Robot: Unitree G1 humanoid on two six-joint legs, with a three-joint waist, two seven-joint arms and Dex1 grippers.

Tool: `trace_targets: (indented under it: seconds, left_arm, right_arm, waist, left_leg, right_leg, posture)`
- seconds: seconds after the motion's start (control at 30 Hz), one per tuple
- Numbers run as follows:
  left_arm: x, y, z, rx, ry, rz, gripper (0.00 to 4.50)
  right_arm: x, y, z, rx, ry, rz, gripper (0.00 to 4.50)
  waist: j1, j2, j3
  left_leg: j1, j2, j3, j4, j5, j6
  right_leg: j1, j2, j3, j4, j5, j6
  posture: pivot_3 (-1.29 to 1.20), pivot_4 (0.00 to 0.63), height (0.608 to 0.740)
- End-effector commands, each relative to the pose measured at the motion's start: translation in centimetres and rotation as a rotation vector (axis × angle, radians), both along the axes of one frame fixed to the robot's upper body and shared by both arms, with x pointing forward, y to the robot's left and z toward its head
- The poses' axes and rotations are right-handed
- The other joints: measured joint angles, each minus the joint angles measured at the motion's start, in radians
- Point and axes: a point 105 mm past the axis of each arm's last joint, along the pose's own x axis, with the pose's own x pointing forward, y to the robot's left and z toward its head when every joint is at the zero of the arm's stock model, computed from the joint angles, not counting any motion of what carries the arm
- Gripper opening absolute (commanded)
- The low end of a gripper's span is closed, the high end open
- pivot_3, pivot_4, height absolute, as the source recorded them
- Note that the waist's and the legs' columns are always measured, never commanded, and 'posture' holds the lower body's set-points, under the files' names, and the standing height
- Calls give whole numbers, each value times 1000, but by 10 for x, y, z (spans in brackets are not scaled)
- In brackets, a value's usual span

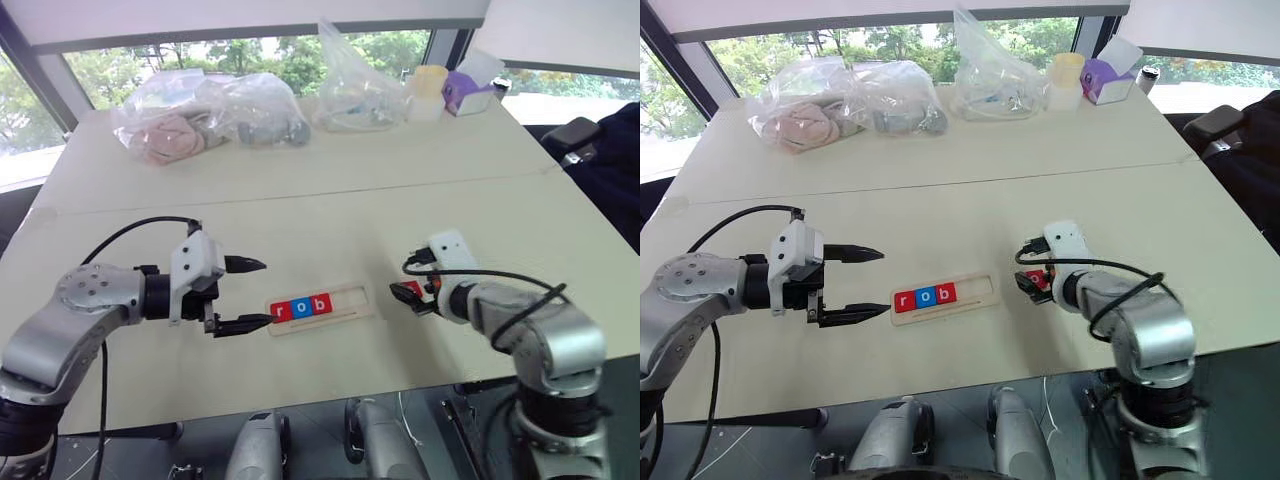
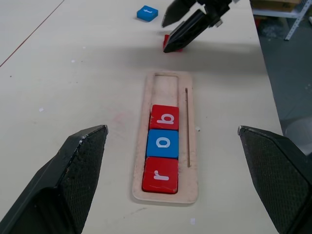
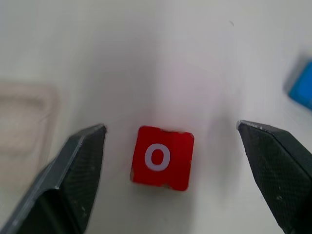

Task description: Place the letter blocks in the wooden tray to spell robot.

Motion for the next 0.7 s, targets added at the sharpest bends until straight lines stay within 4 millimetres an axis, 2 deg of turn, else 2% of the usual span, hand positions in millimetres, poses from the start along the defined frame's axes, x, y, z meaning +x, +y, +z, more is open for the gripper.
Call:
trace_targets:
  seconds: [0.03, 0.17, 0.23, 0.4, 0.7]
  left_arm:
    - [-1, 0, 8, -11, -39, -9, 4500]
    - [0, 1, 9, -12, -39, -8, 4500]
    - [0, 1, 10, -14, -39, -8, 4500]
    - [-1, -2, 10, -23, -42, -6, 4500]
    - [-5, -1, 12, -14, -49, 12, 4500]
  right_arm:
    - [-3, 4, 18, 8, -71, 258, 4458]
    - [-5, -17, 16, -73, -116, 499, 4458]
    - [-8, -25, 7, -82, -77, 595, 4458]
    - [0, -33, -8, -72, -36, 698, 4458]
    - [22, -24, -21, -84, -67, 802, 4458]
  waist:
    - [1, -1, 0]
    - [3, -2, 0]
    - [1, -2, 0]
    - [0, -2, 1]
    - [3, -2, 1]
  left_leg:
    - [0, 0, 0, 0, 0, 0]
    - [1, 0, 0, -1, 0, 0]
    - [1, 0, 0, 0, 0, 0]
    - [2, 1, 1, 1, 0, 0]
    - [1, 1, 2, 1, 0, 0]
  right_leg:
    - [0, 1, 0, 0, 0, 0]
    - [1, 2, -1, -1, -1, 0]
    - [1, 2, 0, -1, 0, 1]
    - [1, 4, 2, 0, 0, 0]
    - [1, 7, 4, 1, 0, 0]
  posture:
    - [0, 150, 740]
    - [0, 150, 740]
    - [0, 150, 740]
    - [0, 150, 740]
    - [0, 150, 740]
